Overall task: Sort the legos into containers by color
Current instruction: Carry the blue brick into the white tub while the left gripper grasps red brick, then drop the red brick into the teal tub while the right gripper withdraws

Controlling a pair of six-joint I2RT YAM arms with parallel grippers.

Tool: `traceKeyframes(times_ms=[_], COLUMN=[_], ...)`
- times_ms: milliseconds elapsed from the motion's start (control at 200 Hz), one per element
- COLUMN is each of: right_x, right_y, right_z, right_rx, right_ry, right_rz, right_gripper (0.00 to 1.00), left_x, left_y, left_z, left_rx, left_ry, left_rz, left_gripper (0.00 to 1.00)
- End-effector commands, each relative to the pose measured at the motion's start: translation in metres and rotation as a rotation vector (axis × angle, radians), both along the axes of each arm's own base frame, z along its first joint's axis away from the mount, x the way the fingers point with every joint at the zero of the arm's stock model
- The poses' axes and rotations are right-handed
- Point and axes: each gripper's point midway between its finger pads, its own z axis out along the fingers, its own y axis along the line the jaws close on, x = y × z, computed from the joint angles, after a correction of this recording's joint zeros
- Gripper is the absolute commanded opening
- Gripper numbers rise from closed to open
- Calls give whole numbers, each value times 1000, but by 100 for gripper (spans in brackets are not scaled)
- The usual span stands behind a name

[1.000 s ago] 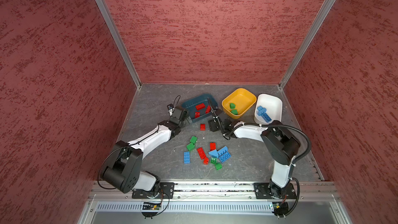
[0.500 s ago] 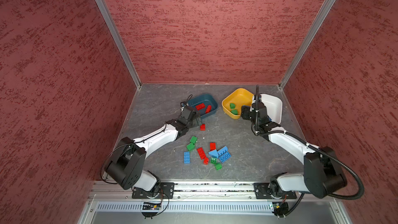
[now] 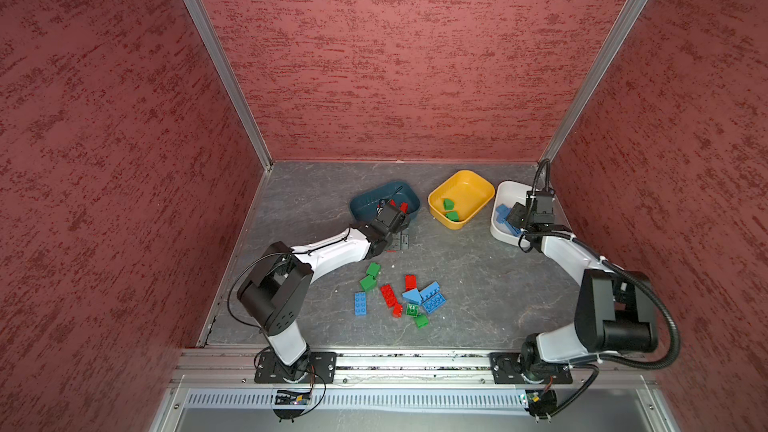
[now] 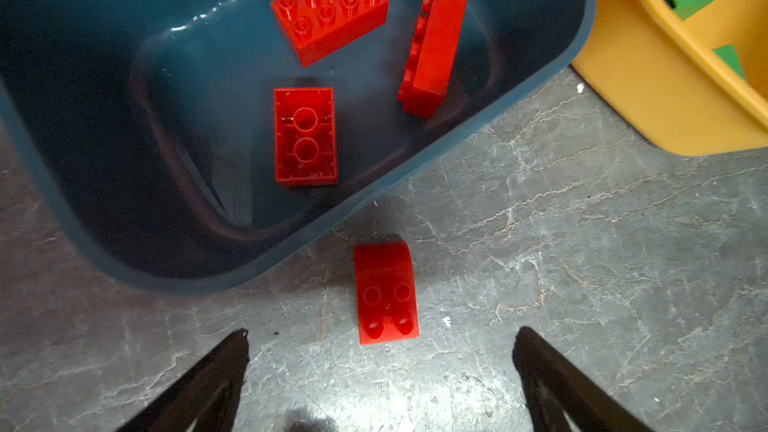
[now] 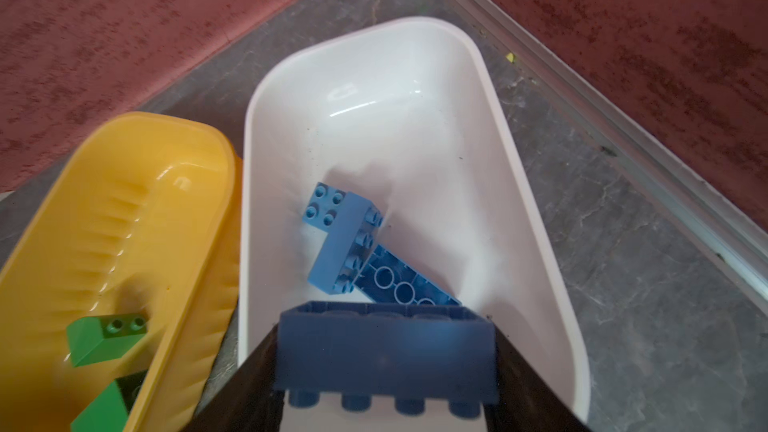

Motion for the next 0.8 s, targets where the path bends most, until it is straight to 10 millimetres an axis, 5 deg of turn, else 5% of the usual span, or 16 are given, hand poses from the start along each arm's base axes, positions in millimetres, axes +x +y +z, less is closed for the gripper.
traceKeyframes(times_ms=[0, 240, 796], right_x=[2, 3, 4], right_y=[-4, 9, 44], right_z=[2, 20, 67], right_rx=[-13, 26, 68], right_ry=[51, 5, -119], right_rz=[-4, 56, 179], right_gripper=[82, 98, 99], left_x=[-7, -5, 4], left_y=[-5, -10, -12], left_z=[-12, -33, -73], left_rx=[66, 125, 157], left_ry=[64, 116, 186], left_rz=[-42, -39, -13], left_gripper=[98, 87, 53])
